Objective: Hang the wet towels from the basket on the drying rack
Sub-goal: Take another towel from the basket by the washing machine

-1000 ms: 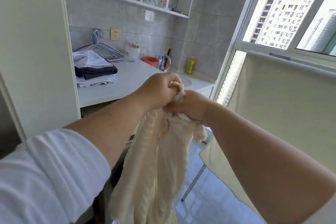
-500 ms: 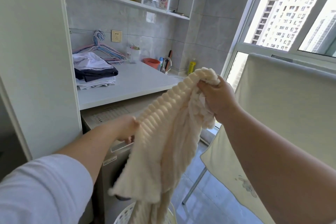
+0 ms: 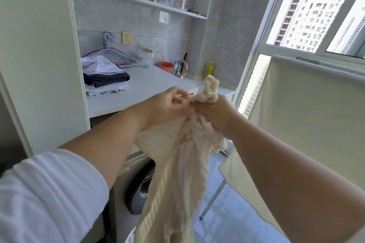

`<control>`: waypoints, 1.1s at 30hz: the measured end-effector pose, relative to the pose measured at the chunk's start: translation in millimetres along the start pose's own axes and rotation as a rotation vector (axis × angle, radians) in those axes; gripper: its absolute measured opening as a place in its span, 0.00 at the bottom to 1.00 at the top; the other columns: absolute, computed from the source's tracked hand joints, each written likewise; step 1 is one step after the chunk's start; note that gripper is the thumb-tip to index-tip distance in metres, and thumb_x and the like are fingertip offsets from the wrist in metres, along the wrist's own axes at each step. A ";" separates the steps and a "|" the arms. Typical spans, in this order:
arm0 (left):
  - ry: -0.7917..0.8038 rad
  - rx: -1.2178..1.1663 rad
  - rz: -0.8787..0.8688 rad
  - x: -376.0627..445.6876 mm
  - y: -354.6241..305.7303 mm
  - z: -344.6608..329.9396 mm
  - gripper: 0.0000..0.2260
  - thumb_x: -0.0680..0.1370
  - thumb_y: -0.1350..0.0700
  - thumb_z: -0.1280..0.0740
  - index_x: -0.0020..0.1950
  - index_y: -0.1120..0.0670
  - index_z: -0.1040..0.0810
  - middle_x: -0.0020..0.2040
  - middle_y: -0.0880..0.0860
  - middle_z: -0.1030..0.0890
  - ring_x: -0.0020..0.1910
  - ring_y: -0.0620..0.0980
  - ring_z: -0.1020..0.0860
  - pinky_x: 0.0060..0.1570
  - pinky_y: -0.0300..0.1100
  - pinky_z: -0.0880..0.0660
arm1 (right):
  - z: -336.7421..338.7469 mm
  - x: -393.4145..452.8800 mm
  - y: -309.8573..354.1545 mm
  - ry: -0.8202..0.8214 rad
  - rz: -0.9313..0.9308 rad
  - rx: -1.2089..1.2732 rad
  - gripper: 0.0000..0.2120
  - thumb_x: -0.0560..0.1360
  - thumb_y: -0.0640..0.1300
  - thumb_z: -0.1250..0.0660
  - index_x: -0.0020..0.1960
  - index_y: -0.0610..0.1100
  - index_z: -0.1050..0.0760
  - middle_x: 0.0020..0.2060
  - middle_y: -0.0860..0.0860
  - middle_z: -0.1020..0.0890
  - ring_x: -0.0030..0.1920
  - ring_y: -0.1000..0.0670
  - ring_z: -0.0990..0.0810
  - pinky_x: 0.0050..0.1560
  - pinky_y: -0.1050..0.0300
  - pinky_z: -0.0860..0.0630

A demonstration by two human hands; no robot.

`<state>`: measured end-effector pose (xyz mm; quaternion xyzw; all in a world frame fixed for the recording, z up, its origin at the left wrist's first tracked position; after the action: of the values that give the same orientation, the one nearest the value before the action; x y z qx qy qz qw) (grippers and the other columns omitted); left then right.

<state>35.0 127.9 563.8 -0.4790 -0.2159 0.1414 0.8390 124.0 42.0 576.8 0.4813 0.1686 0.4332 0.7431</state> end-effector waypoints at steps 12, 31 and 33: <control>-0.325 0.035 0.012 -7.5 -21.0 34.3 0.02 0.76 0.58 0.35 0.46 0.54 0.23 0.38 0.49 0.22 0.35 0.44 0.26 0.28 0.30 0.29 | 4.8 -3.8 5.7 -0.006 0.063 0.094 0.06 0.71 0.42 0.28 0.36 0.49 0.20 0.39 0.42 0.19 0.43 0.42 0.19 0.53 0.34 0.23; 0.022 -0.160 0.156 -13.7 76.3 -66.6 0.47 0.55 0.41 0.19 0.70 0.43 0.36 0.59 0.42 0.22 0.58 0.43 0.23 0.57 0.46 0.24 | 34.3 3.6 115.9 -0.146 0.136 0.714 0.06 0.70 0.46 0.29 0.38 0.45 0.24 0.31 0.48 0.21 0.38 0.46 0.19 0.51 0.42 0.21; -0.014 -0.211 0.195 -14.1 80.3 -74.0 0.41 0.57 0.46 0.19 0.67 0.45 0.32 0.55 0.42 0.19 0.53 0.41 0.21 0.48 0.38 0.23 | 42.6 -1.0 128.6 -0.087 0.189 0.913 0.07 0.74 0.43 0.33 0.39 0.44 0.27 0.27 0.48 0.25 0.30 0.48 0.22 0.36 0.50 0.21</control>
<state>57.2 106.9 458.0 -0.5823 -0.1879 0.2021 0.7647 89.9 37.8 707.9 0.7899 0.2660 0.3602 0.4191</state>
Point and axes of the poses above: each hand's wrist, its own x-axis towards the middle knuckle, its own z-axis out of the back of the hand, y = z × x, the point moved 10 cm from there along x, towards the middle knuckle
